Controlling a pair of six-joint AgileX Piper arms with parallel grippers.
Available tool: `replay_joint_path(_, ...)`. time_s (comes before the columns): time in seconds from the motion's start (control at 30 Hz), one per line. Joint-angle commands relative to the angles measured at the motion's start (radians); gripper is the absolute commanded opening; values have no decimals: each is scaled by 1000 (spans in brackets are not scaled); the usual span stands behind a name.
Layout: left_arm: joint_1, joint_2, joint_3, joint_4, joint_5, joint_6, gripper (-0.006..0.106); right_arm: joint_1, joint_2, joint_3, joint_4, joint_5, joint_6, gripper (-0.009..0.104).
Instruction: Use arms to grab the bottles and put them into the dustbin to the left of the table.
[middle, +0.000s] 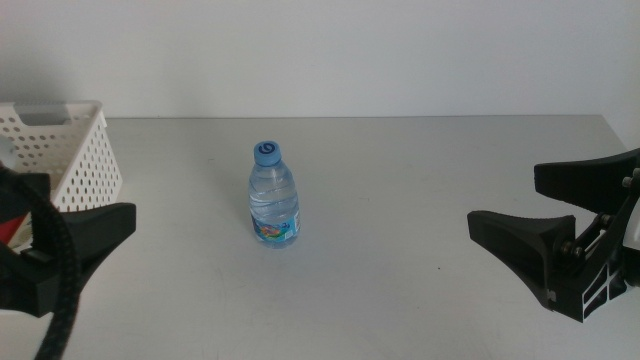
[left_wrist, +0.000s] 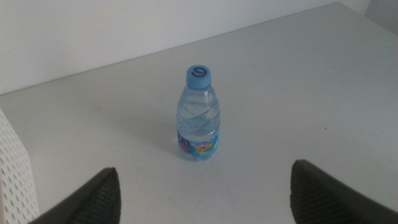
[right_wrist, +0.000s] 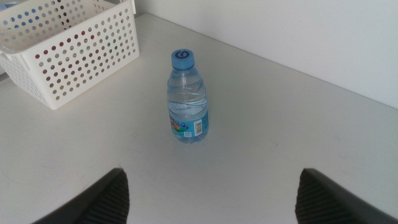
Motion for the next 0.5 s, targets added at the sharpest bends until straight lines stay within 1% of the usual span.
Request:
replay_joint_path(0.0,-8,2,-24,-4,-114,-9,93,1,-8,-26,-4,-64,-12,71)
replay_joint_path(0.07,-8,2,-24,-5,-179,-10,93,1,-8,-26,-4,-64,-12,71)
replay_joint_path(0.23,-8,6,-24,-5,-226,-10,93,1,-8,-26,-4,-64,-12,71)
replay_joint_path(0.37,-7,52,-24,100,-321,-3,93,1,-8,-26,-4,-64,-12,71)
replay_joint_path(0.43,-7,86,-24,134,-359,-5,93,1,-8,-26,-4,-64,-12,71)
replay_joint_path(0.47,-7,105,-24,134,-375,-16,93,1,-8,-26,-4,-64,-12,71)
